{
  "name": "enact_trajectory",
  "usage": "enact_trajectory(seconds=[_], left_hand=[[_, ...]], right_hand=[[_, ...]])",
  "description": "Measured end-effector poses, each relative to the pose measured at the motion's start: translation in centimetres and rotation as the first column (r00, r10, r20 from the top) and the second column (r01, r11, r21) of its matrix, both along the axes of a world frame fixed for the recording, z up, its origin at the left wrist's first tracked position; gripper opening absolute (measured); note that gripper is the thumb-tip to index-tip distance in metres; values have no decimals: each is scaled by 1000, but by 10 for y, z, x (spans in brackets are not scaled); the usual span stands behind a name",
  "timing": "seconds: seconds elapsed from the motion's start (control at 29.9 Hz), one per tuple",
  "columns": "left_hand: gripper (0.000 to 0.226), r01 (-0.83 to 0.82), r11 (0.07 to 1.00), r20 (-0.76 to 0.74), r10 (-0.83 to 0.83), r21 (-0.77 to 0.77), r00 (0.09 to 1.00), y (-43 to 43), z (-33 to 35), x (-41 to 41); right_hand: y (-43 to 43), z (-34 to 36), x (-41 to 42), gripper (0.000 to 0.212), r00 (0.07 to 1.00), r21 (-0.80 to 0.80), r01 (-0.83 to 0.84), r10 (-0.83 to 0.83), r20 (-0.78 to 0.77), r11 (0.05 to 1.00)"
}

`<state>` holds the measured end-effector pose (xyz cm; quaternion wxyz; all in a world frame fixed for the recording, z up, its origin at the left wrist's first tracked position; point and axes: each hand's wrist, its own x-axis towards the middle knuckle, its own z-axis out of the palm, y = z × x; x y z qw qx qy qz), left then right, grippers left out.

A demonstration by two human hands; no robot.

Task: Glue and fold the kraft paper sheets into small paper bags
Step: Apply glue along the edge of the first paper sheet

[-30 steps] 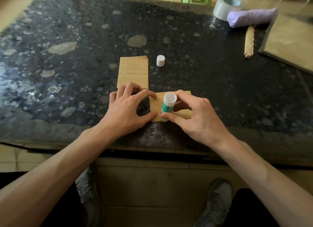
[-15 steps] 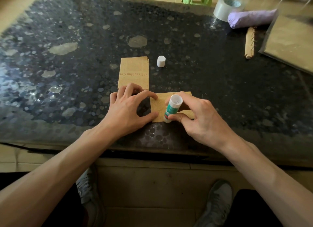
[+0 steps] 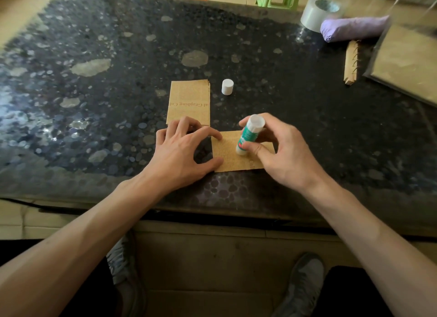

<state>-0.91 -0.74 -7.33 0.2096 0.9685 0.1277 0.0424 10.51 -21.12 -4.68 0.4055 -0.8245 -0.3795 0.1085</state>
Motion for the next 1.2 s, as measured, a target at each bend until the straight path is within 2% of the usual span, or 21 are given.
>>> enact_trajectory(seconds=[0.1, 0.23, 0.37, 0.53, 0.73, 1.2], left_hand=[[53, -3, 1000, -2, 3, 5, 1000, 0, 0, 0], [55, -3, 1000, -9, 3, 3, 1000, -1, 1, 0], [55, -1, 1000, -13, 1, 4, 1000, 0, 1, 0], [54, 1, 1000, -19, -1, -2, 1000, 0, 1, 1], [55, 4, 1000, -26, -4, -11, 1000, 0, 2, 0], [56, -1, 1000, -39, 0, -10, 999, 1, 2, 0]], right_hand=[[3, 1, -3, 42, 999, -42, 1, 1, 51, 999], [6, 0, -5, 34, 998, -21, 25, -24, 52, 999], [8, -5, -5, 38, 994, -5, 54, -54, 95, 999], [4, -10, -7, 48, 989, 46, 121, -125, 75, 992], [2, -11, -3, 34, 998, 16, 67, -67, 4, 998], [-10, -2, -8, 27, 996, -16, -42, 40, -78, 999]])
